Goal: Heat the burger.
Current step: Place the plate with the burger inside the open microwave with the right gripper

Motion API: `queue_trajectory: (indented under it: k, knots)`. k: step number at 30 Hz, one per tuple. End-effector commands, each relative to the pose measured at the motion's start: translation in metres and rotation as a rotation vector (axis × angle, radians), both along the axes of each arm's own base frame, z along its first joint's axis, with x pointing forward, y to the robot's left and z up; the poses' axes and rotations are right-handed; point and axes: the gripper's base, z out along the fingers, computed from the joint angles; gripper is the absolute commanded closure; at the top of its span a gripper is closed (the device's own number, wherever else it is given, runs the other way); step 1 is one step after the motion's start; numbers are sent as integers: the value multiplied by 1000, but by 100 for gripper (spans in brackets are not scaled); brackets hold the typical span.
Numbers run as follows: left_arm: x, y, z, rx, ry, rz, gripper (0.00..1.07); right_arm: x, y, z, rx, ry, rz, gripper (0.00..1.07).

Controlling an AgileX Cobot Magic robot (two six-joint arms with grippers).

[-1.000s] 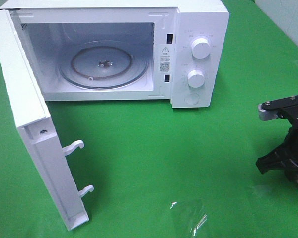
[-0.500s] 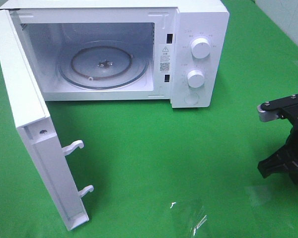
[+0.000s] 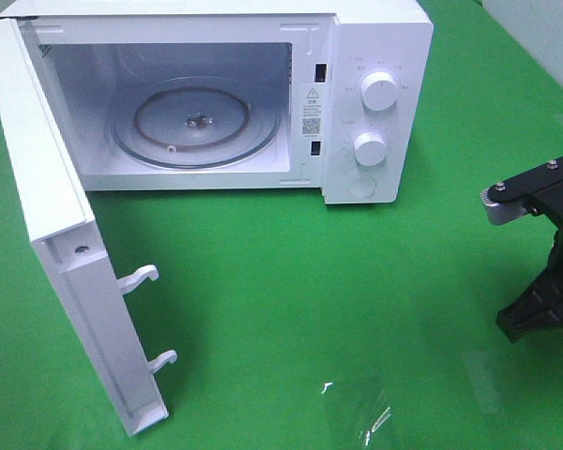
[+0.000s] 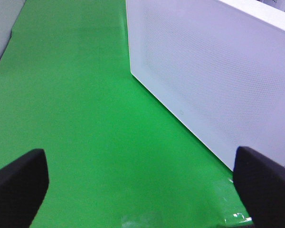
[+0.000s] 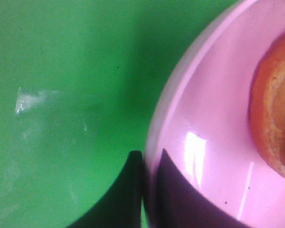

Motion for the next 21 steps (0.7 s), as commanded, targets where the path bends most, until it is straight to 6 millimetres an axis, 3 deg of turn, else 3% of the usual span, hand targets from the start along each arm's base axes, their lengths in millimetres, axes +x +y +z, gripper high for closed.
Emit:
queue_trajectory:
  k: [1,21]
  knots:
    - [-3,0,-1,-2,-14,3,9,-3,-2,7,-67,-12,40,107]
    - [-3,0,-1,-2,-14,3,9,-31,21,32,-201,-77,181,107]
